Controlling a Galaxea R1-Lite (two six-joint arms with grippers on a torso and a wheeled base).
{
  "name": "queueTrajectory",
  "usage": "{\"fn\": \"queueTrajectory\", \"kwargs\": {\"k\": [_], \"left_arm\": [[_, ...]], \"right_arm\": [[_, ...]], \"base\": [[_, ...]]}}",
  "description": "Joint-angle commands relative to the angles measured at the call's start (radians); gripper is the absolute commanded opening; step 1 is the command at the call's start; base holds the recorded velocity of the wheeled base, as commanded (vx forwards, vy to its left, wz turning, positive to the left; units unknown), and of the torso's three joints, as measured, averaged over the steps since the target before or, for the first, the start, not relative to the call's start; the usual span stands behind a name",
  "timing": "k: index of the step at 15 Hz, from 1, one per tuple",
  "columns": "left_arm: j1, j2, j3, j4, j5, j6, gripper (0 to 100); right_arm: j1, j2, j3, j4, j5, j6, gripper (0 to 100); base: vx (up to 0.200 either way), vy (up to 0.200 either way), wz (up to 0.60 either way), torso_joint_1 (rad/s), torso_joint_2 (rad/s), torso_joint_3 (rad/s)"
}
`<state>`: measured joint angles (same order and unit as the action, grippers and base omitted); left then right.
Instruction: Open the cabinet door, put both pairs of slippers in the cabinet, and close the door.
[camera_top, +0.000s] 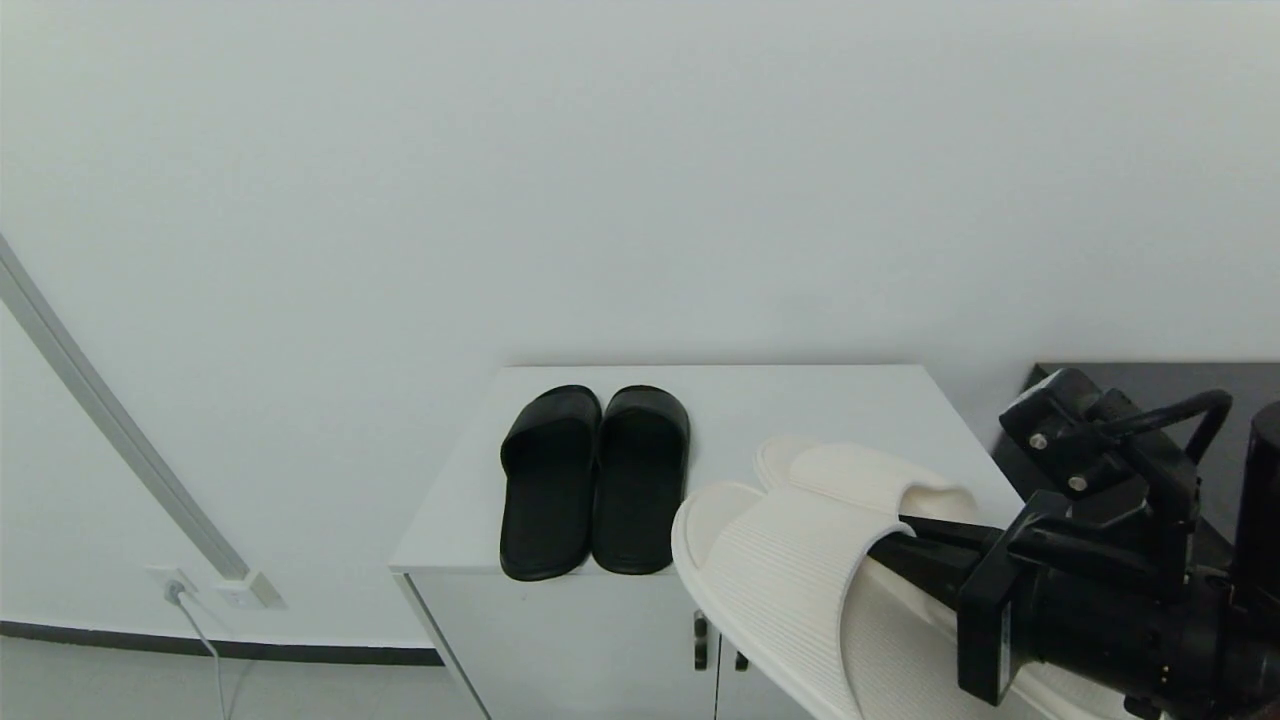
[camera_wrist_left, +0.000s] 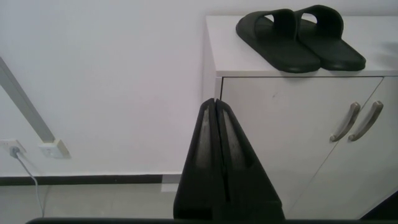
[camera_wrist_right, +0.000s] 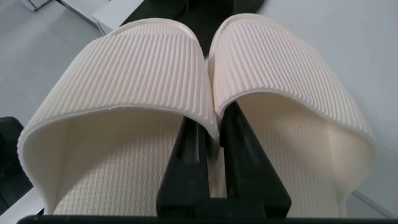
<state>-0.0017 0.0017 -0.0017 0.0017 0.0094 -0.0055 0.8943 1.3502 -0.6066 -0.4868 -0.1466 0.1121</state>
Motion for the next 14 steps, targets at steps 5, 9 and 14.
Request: {"fn": "queueTrajectory", "kwargs": {"k": [5, 9, 14], "left_arm": [[0.000, 0.000, 0.000, 0.000, 0.001, -0.001, 0], [0.000, 0.000, 0.000, 0.000, 0.001, -0.001, 0], [0.000, 0.000, 0.000, 0.000, 0.001, -0.002, 0]], "right_arm": [[0.000, -0.003, 0.010, -0.001, 0.005, -0.011, 0], [0.000, -0.005, 0.019, -0.003, 0.012, -0.026, 0], [0.000, -0.002, 0.036, -0.007, 0.016, -0.029, 0]], "base": [[-0.160, 0.000, 0.00, 0.004, 0.00, -0.002], [-0.200, 0.000, 0.00, -0.007, 0.00, 0.008], [-0.040, 0.000, 0.00, 0.000, 0.00, 0.000]]}}
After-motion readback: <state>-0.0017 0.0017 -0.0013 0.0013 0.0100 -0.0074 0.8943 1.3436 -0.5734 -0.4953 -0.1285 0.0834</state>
